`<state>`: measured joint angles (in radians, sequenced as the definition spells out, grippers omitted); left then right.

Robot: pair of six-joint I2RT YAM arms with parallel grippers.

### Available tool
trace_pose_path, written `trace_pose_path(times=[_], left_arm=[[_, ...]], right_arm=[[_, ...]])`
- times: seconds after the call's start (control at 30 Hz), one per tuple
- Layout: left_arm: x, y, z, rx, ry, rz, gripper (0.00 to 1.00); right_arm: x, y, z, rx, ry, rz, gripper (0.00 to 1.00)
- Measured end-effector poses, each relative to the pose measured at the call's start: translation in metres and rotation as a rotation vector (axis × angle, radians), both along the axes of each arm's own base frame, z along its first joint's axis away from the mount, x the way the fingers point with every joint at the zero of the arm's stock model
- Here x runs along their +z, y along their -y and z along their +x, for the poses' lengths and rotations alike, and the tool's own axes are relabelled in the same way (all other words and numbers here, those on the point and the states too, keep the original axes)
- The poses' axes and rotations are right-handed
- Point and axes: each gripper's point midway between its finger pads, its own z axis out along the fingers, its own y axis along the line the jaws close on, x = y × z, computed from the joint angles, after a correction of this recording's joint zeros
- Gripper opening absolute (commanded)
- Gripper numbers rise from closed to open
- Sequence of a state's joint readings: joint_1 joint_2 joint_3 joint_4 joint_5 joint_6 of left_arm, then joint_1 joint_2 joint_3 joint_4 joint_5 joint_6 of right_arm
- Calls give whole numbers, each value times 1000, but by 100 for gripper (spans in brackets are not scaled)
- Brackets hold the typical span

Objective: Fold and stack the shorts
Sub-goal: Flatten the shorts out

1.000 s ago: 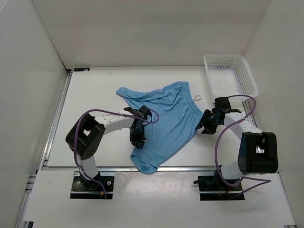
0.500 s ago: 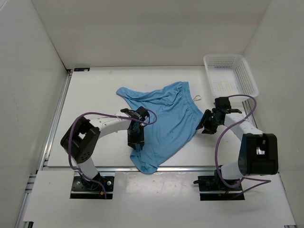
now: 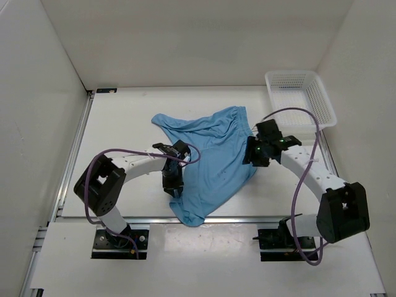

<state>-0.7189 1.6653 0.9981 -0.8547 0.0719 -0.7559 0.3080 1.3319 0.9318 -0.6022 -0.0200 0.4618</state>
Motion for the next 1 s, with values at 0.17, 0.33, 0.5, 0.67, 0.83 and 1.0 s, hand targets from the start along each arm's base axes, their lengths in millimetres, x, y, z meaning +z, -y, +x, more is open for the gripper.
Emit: trace_pose_path(times=[0.17, 0.33, 0.5, 0.67, 0.83, 1.0], left_arm=[[2, -18, 3, 45, 4, -5, 11], [15, -43, 20, 126, 41, -35, 11], [32, -68, 42, 215, 102, -78, 11], [39, -78, 47, 248, 113, -95, 11], [40, -84, 47, 258, 110, -96, 11], [44, -89, 50, 277, 126, -101, 11]], right_arm=[[7, -77, -38, 288, 11, 20, 48], [-5, -167, -105, 643, -39, 18, 55], [-32, -216, -149, 827, -103, -31, 55], [-50, -233, -154, 860, -132, -77, 43], [-61, -235, -151, 859, -142, -119, 20], [-64, -229, -148, 845, -139, -156, 0]])
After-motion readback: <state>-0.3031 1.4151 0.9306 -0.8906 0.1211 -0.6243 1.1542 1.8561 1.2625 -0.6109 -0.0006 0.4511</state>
